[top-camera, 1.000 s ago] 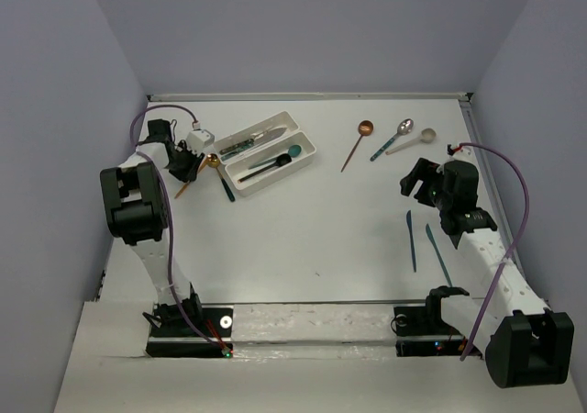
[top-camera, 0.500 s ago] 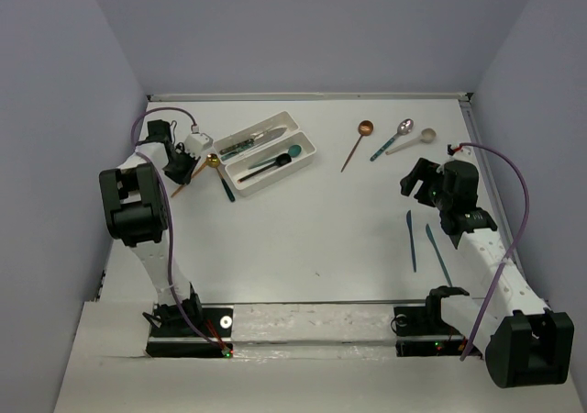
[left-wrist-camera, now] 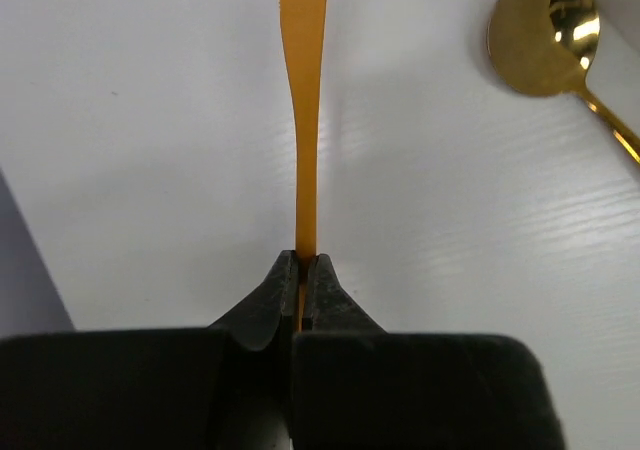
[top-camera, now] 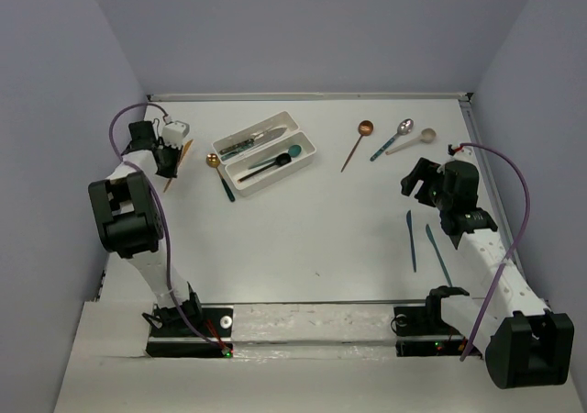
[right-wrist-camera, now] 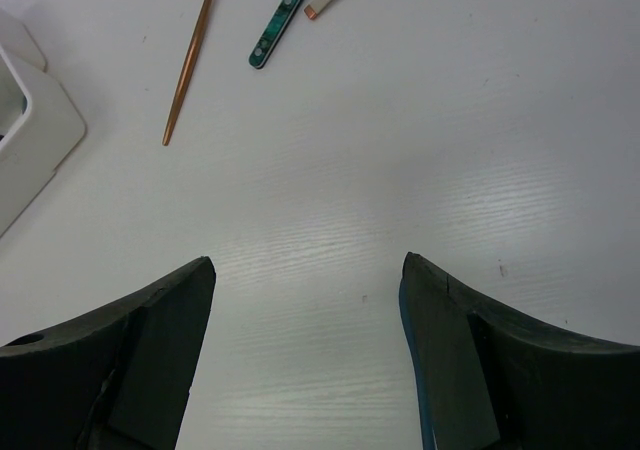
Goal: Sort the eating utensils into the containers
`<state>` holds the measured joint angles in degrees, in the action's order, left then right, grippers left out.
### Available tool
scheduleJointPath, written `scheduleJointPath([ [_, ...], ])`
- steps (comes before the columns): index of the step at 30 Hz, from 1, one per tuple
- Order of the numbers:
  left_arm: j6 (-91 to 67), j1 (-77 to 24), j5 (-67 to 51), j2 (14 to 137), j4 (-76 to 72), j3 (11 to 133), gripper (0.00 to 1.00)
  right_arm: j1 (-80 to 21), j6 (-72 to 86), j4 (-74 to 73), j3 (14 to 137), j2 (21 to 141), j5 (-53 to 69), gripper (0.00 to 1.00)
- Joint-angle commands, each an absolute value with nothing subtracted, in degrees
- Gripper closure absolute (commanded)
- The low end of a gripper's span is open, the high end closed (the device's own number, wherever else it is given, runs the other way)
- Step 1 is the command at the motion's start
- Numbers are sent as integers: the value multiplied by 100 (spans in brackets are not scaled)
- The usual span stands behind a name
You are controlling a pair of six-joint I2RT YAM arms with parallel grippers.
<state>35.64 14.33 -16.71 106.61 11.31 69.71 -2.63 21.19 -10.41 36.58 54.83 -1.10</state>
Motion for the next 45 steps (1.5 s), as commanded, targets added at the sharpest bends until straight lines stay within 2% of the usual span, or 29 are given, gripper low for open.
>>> scheduleJointPath([
  [1,2813,1459,-2012,9906,387,7162,100,-229,2109,-949,3639,5396,-185,18],
  [4,2549,1266,-1978,9756,203,7408,100,-229,2109,-940,3647,5423,-176,18],
  [9,2820,144,-1732,9554,44,7655,100,-229,2109,-932,3648,5467,-167,18],
  [14,3340,-746,-1442,10245,184,8252,100,-229,2109,-932,3647,5467,-158,18],
  [18,3349,-1019,-1354,10888,518,9007,100,-229,2118,-923,3639,5475,-149,18],
  [32,3884,-1301,-958,11777,809,9378,100,-229,2153,-835,3586,5634,-53,18],
  [37,3937,-1301,-914,11865,809,9378,77,-229,2127,-826,3551,5537,-44,18],
  [41,3973,-1301,-940,11786,835,9282,67,-229,2118,-861,3516,5406,-44,18],
  [42,3999,-1301,-949,11725,878,9264,59,-229,2101,-879,3516,5353,-44,18],
  [45,4008,-1301,-914,11593,975,9246,47,-229,2057,-1028,3577,5309,149,18],
])
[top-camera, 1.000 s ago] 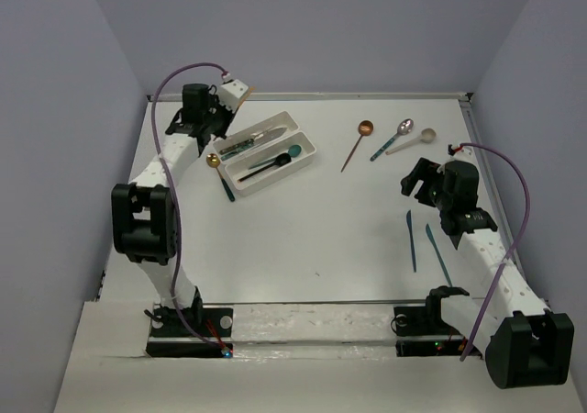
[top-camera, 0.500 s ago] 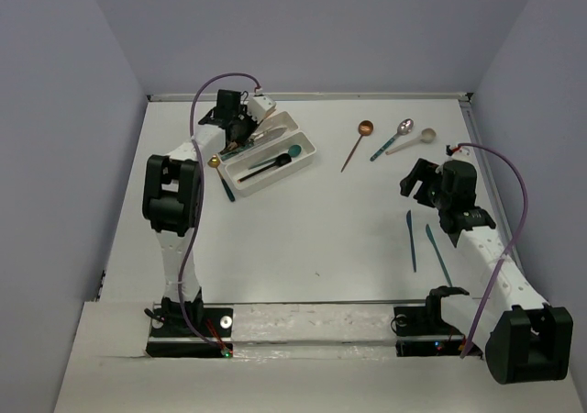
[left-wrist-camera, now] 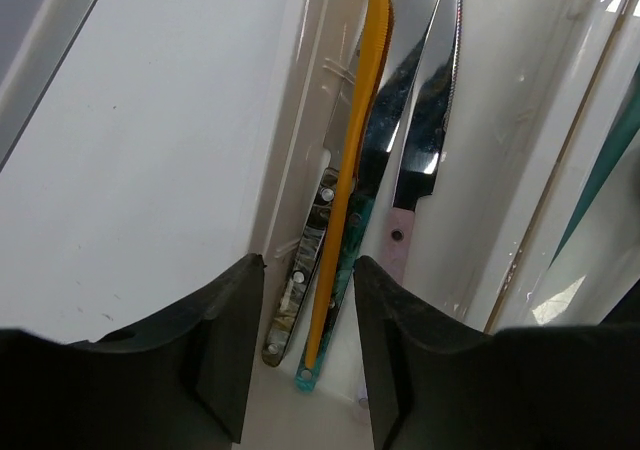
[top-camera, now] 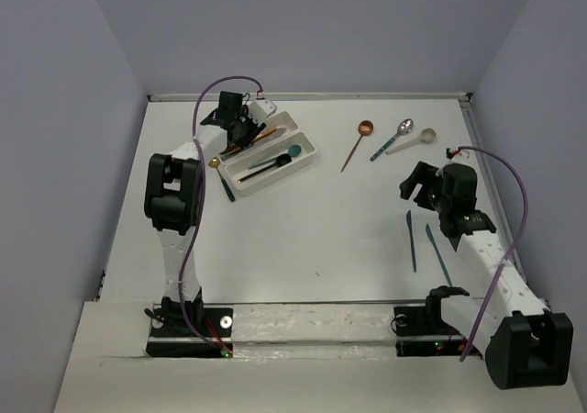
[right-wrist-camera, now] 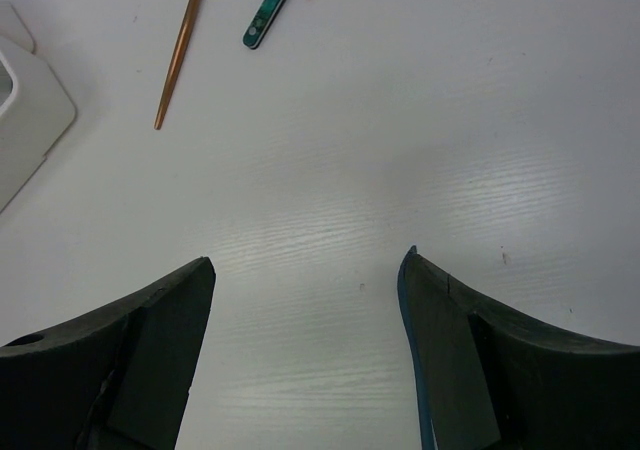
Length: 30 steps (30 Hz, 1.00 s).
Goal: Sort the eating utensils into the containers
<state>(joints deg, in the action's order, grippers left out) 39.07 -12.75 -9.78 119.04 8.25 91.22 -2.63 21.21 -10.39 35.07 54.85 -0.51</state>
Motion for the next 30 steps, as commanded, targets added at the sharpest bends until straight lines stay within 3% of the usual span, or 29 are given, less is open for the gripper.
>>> scheduleJointPath([
  [1,3964,-1301,-879,11549,1028,9272,41,-229,2031,-1089,3603,5291,176,18],
  [15,2550,-827,96,9459,1633,8913,35,-229,2355,-2539,4271,4333,676,15],
  [21,2329,313,-632,8441,1811,7587,34,-229,2452,-3172,4719,4456,791,16],
  [25,2399,440,-763,7762,1468,6218,30,-229,2575,-3278,4764,4386,756,16],
  [30,1847,448,-1089,7594,1179,5547,27,-229,2549,-3270,4571,4324,774,16],
])
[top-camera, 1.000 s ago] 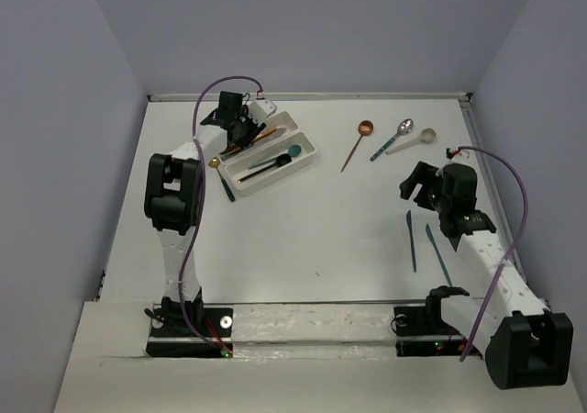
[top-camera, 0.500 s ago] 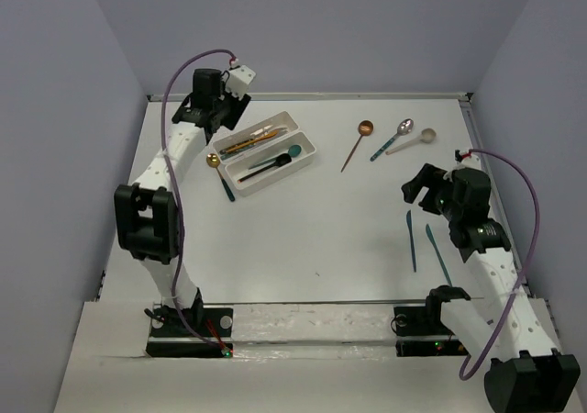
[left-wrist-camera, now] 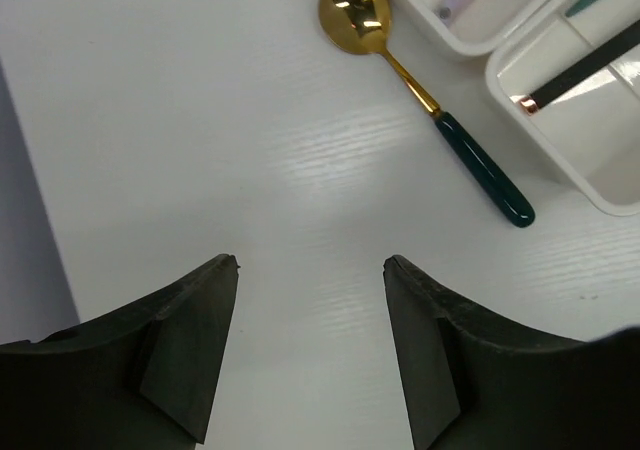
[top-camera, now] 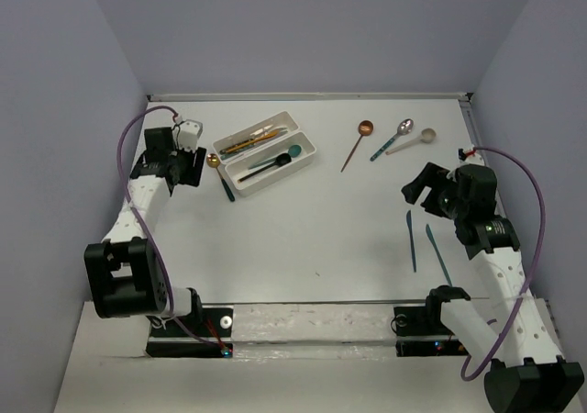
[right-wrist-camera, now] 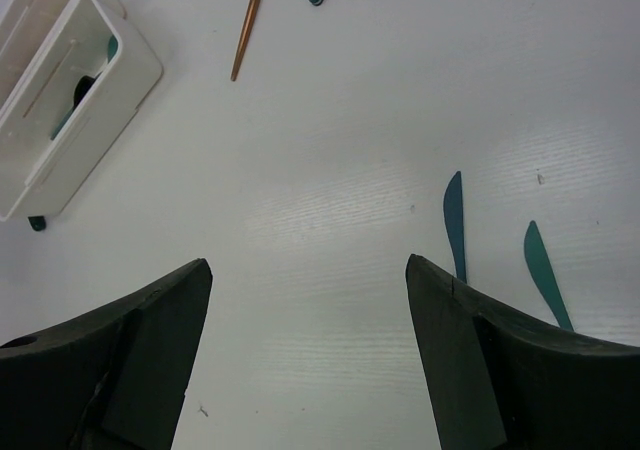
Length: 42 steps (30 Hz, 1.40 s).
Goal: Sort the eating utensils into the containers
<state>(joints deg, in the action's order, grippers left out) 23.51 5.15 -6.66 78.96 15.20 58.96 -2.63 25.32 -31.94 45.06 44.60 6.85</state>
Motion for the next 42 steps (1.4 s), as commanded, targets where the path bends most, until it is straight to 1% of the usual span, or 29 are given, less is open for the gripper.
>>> scheduleJointPath([
  [1,1715,448,-1107,7629,1099,5389,27,-229,2531,-3261,4527,4307,747,16],
  [8,879,431,-1212,8314,678,5213,31,-229,2399,-3138,4351,4114,545,16],
  [13,677,220,-1415,8411,-26,4852,29,-229,2391,-2953,4237,4025,492,16],
  [20,466,88,-1494,9368,-140,5203,29,-229,2250,-2927,4192,4008,343,15],
  [25,440,53,-1433,9676,-264,5282,29,-229,2224,-2918,4175,3964,308,15],
  [32,325,26,-1582,9747,-281,5309,29,-229,2180,-2909,4149,3929,308,15],
  [42,-167,26,-1802,9387,-518,5168,28,-229,2153,-2909,4140,3841,334,15],
])
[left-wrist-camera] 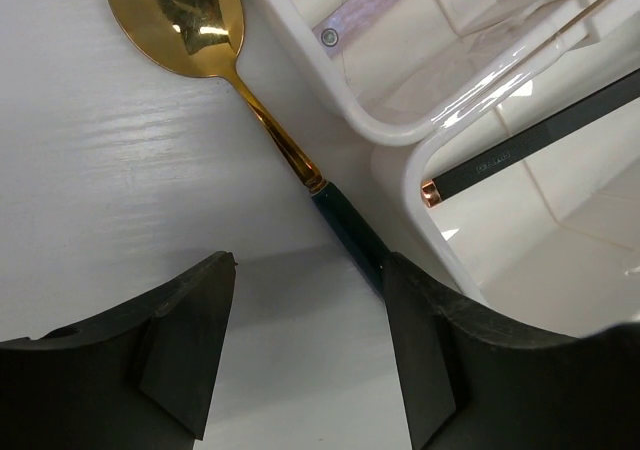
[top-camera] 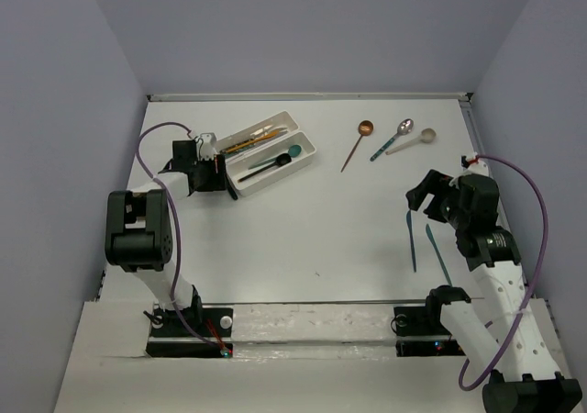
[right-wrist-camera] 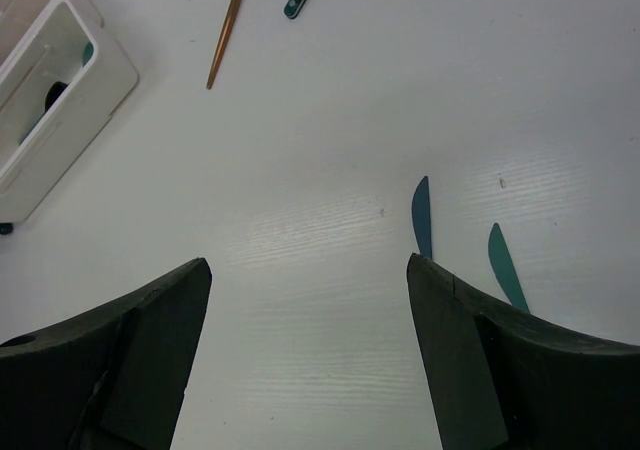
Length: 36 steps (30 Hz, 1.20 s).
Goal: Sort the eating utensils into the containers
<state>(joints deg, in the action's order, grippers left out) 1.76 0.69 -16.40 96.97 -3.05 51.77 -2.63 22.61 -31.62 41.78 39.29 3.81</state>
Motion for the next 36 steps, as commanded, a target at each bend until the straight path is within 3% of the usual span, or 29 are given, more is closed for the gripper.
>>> scheduleJointPath([
  [1,-184,35,-1689,9430,-519,5177,28,-229,2153,-2909,4140,3832,334,15],
  [12,-105,26,-1047,9817,-351,5370,27,-229,2171,-2909,4113,3683,299,15],
  [15,-97,-202,-678,9870,-387,5449,20,-229,2197,-2909,4113,3700,281,15],
  [18,-97,-255,-510,9923,-395,5467,19,-229,2197,-2909,4104,3683,246,15],
  [24,-62,-281,-97,10037,-518,5423,25,-229,2215,-2900,4096,3630,220,15],
  [31,-26,-272,-18,10125,-431,5326,42,-229,2197,-2909,4096,3560,211,15],
  [36,-53,-176,-209,10178,-378,5344,43,-229,2180,-2909,4096,3524,185,15],
])
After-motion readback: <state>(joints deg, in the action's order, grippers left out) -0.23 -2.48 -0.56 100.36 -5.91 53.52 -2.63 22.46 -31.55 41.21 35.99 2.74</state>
